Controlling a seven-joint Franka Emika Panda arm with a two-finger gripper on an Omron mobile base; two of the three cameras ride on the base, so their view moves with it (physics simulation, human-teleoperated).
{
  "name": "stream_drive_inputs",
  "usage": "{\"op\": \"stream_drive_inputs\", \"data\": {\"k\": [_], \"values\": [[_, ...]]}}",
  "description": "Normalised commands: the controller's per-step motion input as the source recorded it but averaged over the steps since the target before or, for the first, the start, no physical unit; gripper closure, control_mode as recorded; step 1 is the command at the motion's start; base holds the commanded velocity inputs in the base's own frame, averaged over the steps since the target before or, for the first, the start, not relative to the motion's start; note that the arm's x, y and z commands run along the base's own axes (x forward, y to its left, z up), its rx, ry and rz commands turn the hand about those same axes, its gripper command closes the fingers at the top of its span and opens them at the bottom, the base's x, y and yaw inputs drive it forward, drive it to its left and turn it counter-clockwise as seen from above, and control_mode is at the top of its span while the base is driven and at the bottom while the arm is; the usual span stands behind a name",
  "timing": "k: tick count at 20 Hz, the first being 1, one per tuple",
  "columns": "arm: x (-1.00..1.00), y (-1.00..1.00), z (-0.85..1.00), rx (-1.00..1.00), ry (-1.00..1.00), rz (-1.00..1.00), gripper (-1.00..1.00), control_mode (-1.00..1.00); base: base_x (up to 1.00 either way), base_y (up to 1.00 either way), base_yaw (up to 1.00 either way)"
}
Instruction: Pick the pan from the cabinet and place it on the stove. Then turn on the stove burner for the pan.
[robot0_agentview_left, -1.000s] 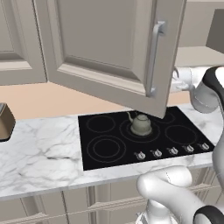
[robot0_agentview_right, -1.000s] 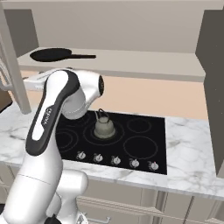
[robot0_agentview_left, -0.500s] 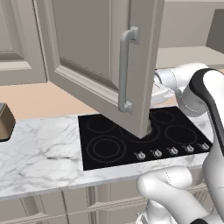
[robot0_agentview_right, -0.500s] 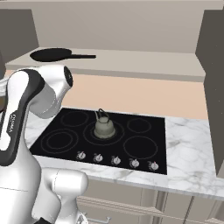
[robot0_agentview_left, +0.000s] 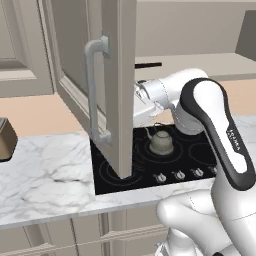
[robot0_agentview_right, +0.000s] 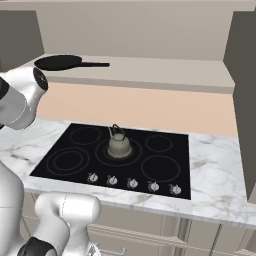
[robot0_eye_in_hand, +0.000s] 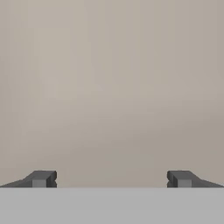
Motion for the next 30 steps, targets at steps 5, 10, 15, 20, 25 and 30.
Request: {"op": "stream_drive_inputs", "data": {"k": [5, 10, 15, 20, 25, 30], "values": [[0.00, 0.42, -0.04, -0.04, 0.03, 0.04, -1.00, -1.00, 0.00, 0.00, 0.00], [0.00, 0.39, -0.13, -0.04, 0.02, 0.04, -1.00, -1.00, 0.00, 0.00, 0.00], [0.00, 0.26, -0.08, -0.05, 0.00, 0.02, -1.00, -1.00, 0.00, 0.00, 0.00], [0.01, -0.01, 0.00, 0.00, -0.03, 0.01, -1.00, -1.00, 0.00, 0.00, 0.00], [0.02, -0.37, 0.00, 0.00, -0.16, 0.02, -1.00, -1.00, 0.00, 0.00, 0.00], [0.03, -0.58, 0.01, -0.01, -0.16, 0.00, -1.00, -1.00, 0.00, 0.00, 0.00]]}}
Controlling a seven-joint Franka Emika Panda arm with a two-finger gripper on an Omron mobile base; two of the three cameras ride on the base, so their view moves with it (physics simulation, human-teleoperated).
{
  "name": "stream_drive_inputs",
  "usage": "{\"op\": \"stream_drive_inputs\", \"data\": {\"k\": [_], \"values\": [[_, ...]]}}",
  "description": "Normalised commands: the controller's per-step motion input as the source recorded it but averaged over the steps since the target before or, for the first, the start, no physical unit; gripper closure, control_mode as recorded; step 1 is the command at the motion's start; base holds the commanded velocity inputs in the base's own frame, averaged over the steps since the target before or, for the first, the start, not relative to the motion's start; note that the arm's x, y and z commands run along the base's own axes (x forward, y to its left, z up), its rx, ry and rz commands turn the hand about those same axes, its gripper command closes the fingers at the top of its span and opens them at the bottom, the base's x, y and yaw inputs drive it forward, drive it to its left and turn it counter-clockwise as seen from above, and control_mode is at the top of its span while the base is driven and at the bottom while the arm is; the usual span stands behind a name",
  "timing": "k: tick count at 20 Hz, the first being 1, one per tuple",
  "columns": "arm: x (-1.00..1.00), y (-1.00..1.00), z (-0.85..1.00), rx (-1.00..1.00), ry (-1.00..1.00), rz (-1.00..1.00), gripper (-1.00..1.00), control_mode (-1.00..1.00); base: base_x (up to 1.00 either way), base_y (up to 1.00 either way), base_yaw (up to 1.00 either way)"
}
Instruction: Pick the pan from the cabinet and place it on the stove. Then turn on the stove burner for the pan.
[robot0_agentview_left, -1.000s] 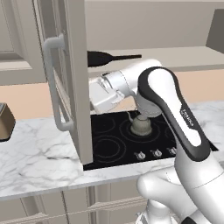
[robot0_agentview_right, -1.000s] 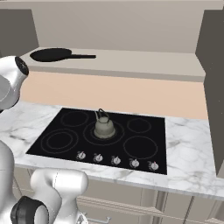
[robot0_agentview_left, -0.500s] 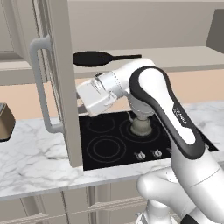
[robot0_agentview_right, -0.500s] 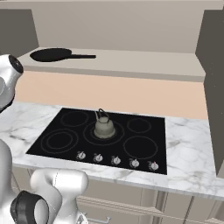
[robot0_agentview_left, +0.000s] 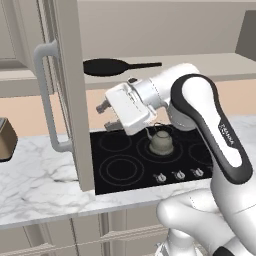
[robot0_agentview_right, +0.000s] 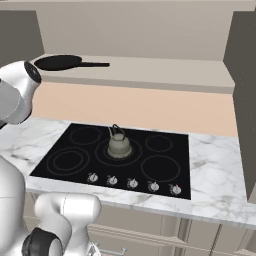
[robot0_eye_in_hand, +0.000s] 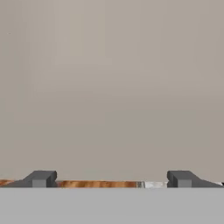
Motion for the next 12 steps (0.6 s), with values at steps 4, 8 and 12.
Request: {"op": "stream_drive_inputs", "data": {"k": [4, 8, 12], "values": [[0.15, -0.66, 0.04, 0.00, -0.11, 0.00, -1.00, -1.00, 0.00, 0.00, 0.00], [0.29, -0.63, 0.03, 0.00, -0.05, 0.00, -1.00, -1.00, 0.00, 0.00, 0.00], [0.37, -0.63, 0.03, 0.00, -0.01, -0.03, -1.00, -1.00, 0.00, 0.00, 0.00]]}}
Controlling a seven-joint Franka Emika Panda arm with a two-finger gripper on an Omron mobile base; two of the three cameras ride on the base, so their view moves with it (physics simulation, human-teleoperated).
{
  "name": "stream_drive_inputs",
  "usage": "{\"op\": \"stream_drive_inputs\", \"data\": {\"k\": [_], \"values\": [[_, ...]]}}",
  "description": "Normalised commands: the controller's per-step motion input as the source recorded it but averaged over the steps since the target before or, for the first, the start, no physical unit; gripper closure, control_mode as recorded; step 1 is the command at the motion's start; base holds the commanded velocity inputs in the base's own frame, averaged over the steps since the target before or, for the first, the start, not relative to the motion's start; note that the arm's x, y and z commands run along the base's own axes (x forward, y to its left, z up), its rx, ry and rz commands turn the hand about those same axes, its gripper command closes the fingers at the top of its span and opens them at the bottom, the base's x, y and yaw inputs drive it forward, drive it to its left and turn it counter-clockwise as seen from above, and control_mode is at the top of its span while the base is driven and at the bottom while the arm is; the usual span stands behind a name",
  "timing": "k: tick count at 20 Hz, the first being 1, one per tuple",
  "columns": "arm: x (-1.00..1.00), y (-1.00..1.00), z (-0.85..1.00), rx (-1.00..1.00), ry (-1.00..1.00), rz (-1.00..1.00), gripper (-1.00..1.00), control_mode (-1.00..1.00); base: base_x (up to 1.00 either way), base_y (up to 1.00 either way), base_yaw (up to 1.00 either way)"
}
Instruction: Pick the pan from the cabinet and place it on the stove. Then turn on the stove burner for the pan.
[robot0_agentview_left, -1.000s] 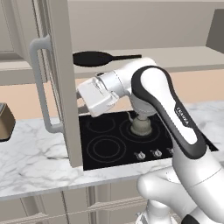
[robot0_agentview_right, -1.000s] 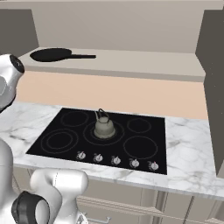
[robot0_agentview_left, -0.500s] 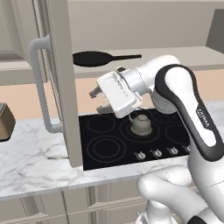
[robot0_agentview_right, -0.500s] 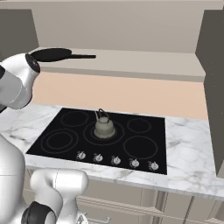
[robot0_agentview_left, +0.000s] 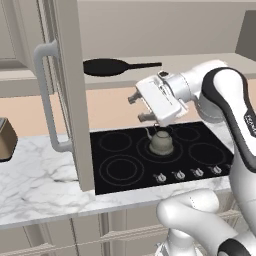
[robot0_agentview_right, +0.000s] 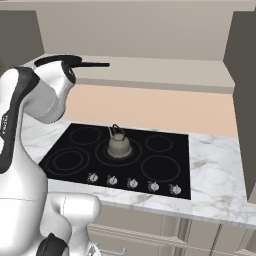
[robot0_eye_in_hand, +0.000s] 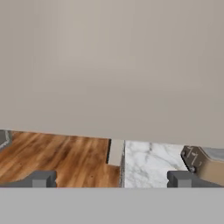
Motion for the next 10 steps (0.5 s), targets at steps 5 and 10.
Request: {"op": "stream_drive_inputs", "data": {"k": [5, 10], "values": [[0.45, -0.57, 0.09, 0.00, 0.00, -0.06, -1.00, -1.00, 0.00, 0.00, 0.00], [0.54, -0.50, 0.15, 0.00, 0.00, -0.04, -1.00, -1.00, 0.00, 0.00, 0.00]]}}
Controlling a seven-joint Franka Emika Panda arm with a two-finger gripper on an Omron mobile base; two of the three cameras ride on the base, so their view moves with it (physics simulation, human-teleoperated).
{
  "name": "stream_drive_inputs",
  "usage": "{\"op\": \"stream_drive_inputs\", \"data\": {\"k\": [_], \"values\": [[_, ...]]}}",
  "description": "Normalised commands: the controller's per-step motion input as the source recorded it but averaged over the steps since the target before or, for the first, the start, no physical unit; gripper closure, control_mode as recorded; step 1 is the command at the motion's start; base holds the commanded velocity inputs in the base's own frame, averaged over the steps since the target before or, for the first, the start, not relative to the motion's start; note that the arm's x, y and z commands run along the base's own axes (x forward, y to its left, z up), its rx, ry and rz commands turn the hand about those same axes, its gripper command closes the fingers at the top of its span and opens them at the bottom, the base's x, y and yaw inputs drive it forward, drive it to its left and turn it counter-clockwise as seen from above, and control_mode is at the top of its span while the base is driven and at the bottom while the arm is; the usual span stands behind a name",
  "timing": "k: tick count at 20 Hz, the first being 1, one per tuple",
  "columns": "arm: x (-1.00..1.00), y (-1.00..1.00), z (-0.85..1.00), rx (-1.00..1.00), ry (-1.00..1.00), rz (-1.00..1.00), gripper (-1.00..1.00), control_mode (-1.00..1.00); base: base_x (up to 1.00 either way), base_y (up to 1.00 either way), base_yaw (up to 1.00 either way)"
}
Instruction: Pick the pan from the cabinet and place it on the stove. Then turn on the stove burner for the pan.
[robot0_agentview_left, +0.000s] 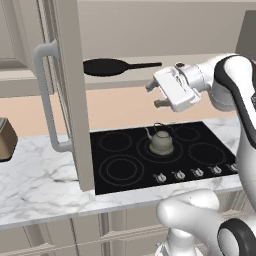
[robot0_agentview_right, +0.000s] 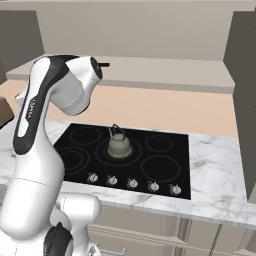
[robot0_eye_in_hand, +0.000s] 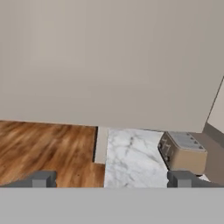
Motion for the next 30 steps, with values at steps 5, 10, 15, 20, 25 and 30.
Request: {"op": "stream_drive_inputs", "data": {"k": [5, 10, 15, 20, 25, 30], "values": [[0.51, -0.45, 0.20, 0.00, -0.01, -0.03, -1.00, -1.00, 0.00, 0.00, 0.00], [0.45, -0.32, 0.21, 0.00, 0.00, -0.07, -1.00, -1.00, 0.00, 0.00, 0.00], [0.49, -0.25, 0.15, -0.01, 0.00, -0.10, -1.00, -1.00, 0.00, 0.00, 0.00], [0.52, -0.22, 0.01, 0.00, 0.00, -0.10, -1.00, -1.00, 0.00, 0.00, 0.00], [0.49, -0.12, 0.00, 0.00, -0.01, -0.04, -1.00, -1.00, 0.00, 0.00, 0.00], [0.53, -0.04, 0.00, 0.00, -0.02, 0.00, -1.00, -1.00, 0.00, 0.00, 0.00]]}}
